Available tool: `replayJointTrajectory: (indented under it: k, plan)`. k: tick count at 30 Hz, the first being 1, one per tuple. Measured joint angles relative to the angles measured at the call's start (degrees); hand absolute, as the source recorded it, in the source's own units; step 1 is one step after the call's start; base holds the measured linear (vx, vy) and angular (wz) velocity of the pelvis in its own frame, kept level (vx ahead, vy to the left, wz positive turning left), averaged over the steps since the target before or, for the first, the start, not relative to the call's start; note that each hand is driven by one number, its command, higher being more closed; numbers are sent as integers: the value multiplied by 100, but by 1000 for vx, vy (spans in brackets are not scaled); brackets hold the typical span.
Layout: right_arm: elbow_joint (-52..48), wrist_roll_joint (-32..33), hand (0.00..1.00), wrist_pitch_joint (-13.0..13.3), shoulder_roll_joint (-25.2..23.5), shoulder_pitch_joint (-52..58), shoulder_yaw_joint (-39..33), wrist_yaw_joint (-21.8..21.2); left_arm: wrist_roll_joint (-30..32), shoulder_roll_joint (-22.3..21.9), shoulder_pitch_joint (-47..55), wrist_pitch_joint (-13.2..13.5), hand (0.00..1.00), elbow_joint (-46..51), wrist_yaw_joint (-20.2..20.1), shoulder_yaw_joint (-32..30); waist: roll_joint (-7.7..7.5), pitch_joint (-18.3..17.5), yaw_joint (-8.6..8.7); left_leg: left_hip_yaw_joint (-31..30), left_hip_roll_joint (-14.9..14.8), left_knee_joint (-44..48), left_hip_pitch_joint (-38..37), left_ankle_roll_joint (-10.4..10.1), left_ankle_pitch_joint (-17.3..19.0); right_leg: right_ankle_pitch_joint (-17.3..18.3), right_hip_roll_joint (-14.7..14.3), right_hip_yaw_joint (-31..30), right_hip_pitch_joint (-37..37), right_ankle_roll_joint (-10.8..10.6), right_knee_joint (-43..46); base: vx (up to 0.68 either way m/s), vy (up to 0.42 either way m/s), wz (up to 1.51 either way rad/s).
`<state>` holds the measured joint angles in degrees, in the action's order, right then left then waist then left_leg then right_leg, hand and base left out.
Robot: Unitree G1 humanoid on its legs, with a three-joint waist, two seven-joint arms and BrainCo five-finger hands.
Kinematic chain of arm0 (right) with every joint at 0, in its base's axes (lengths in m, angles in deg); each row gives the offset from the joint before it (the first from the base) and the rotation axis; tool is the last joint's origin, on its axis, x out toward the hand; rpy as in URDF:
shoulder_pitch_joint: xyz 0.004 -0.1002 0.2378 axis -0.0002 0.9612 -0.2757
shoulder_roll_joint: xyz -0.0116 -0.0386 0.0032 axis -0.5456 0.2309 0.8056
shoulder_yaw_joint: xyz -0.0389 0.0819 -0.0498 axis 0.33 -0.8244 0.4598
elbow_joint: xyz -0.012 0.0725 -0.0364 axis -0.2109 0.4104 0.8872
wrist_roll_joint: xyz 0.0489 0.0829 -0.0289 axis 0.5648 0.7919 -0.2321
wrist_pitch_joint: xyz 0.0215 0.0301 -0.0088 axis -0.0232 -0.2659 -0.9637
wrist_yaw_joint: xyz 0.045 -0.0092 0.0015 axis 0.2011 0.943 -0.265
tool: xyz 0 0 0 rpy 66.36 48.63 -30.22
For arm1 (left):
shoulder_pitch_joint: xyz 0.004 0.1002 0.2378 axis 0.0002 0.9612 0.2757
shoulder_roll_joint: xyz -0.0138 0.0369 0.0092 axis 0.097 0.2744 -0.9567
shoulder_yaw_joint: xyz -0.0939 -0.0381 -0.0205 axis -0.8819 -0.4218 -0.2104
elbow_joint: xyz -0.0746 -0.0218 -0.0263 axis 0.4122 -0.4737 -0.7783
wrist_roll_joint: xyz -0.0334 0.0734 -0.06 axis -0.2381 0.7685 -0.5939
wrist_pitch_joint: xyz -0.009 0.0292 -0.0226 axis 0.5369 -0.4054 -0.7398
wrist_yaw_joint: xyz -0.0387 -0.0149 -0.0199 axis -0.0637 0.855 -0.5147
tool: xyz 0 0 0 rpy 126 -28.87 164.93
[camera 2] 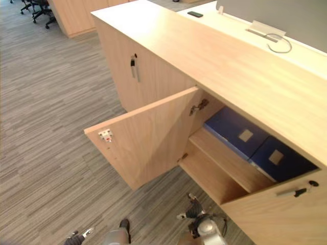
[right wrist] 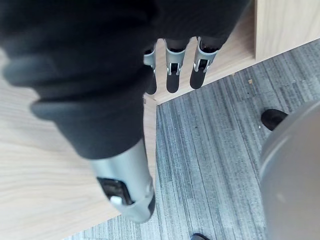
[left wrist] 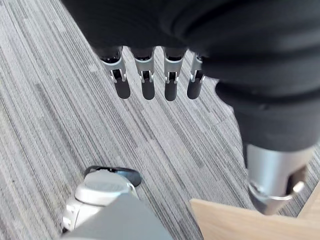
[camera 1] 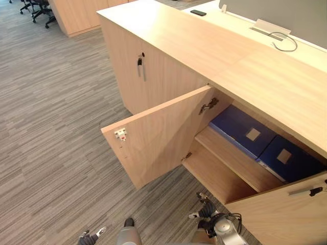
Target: Walk over to the cabinet, pick up the folder, carry it to the office cabinet, place the folder inside the office cabinet, then close the office cabinet door
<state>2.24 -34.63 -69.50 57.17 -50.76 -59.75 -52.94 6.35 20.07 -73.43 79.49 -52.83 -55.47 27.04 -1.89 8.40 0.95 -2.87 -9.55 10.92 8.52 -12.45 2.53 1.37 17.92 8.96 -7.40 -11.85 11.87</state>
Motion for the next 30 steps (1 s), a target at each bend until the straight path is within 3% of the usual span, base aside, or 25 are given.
replayJointTrajectory:
  k: [6, 13, 20, 26, 28, 30]
  plan:
    - [193, -96, 0, -13, 14, 124, 1, -88, 10, -144, 14, -4, 0, 3, -11, 23, 21, -40, 135, 131, -248, -935, -572, -159, -483, 25, -226, 11, 77, 63, 6, 49, -74, -5]
    - [424, 10, 0, 17, -9, 132, -254, -90, 9, -98, -202, -9, 0, 935, -16, 328, 113, -164, 192, 406, -298, -1285, -883, -119, -575, 13, -293, -142, 92, 66, -87, 83, 5, -15]
    - [920, 372, 0, 39, -11, 133, -950, -59, 462, 635, -1470, -25, 0, 971, 52, 177, 149, -291, 521, 744, -366, -1499, -1222, -120, -586, -87, -403, -310, 246, 67, -354, 68, 10, -20]
    - [1815, 874, 0, -10, -68, 515, -1720, -47, 1191, 1343, -2447, -463, 0, 441, 61, -4, 185, -290, 686, 944, -386, -1575, -1372, -126, -581, -87, -449, -462, 224, 67, -351, 28, 8, -12]
    - [2005, 1120, 0, -54, -133, 774, -2089, 14, 1610, 1540, -2514, -531, 0, 494, 208, 301, 195, -284, 754, 948, -386, -1575, -1375, -127, -581, -87, -448, -464, 224, 67, -347, 0, 0, 0]
    - [2142, 1294, 0, -93, -215, 1027, -2409, 42, 2023, 1627, -2469, -606, 0, 661, 311, 768, 217, -259, 700, 945, -385, -1574, -1374, -127, -582, -87, -446, -461, 223, 67, -332, 0, 0, 0]
